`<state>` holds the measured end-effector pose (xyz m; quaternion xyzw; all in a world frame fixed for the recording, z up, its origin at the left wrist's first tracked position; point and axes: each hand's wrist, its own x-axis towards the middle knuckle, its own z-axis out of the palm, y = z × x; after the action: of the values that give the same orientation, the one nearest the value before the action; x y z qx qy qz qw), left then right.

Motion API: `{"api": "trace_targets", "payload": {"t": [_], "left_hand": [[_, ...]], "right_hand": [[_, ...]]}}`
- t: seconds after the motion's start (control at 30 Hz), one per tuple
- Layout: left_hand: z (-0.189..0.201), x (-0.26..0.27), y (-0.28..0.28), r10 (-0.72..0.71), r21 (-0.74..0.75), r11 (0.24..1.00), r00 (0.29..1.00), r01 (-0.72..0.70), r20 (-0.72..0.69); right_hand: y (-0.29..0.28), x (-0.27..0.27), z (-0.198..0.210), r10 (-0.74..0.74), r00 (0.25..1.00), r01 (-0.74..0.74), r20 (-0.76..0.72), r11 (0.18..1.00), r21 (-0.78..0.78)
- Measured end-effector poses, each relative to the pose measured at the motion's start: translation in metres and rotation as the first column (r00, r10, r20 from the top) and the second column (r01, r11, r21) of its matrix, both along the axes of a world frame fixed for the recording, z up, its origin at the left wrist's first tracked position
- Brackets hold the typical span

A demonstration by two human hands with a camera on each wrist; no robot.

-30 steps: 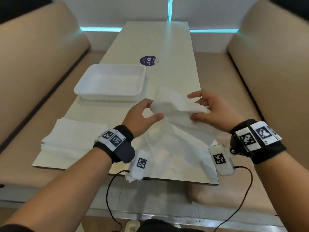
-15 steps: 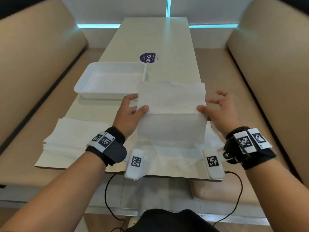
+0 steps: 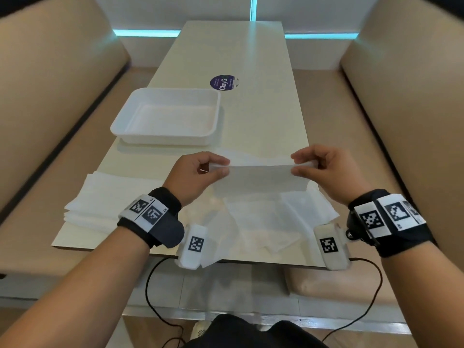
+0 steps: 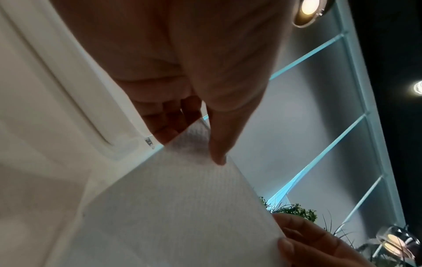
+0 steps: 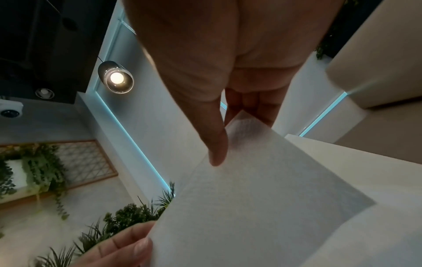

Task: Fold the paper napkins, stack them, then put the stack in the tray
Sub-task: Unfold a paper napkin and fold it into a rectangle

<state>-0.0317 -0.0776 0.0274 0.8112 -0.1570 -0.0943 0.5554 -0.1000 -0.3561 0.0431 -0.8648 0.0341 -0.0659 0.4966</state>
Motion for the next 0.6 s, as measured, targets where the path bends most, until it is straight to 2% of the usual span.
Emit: {"api": "trace_targets", "payload": {"t": [0.1, 0.23, 0.33, 0.47, 0.6], "left_hand": [[0.002, -0.002, 0.005, 0.061, 0.05, 0.997, 0.994, -0.066, 0.094], [0.014, -0.011, 0.014, -0.001, 0.123, 0.992, 0.983, -0.023, 0.185], [0.017, -0.017, 0.017, -0.029, 0.008, 1.0, 0.994, 0.028, 0.106], [0.001, -0.02, 0.015, 0.027, 0.029, 0.999, 0.997, -0.029, 0.065], [-0.037, -0.023, 0.011, 0.086, 0.105, 0.992, 0.992, -0.075, -0.097]], "right_hand": [[0.0, -0.004, 0.002, -0.033, 0.999, 0.033, 0.006, 0.999, -0.034], [0.005, -0.013, 0.011, -0.017, 1.0, 0.017, 0.0, 0.996, -0.093], [0.008, -0.015, 0.012, 0.035, 0.999, -0.036, -0.008, 0.998, -0.049], [0.009, -0.011, -0.005, 0.011, 0.998, -0.011, -0.058, 1.0, -0.003], [0.012, -0.007, -0.032, -0.011, 0.975, -0.032, -0.222, 0.981, -0.189]]}}
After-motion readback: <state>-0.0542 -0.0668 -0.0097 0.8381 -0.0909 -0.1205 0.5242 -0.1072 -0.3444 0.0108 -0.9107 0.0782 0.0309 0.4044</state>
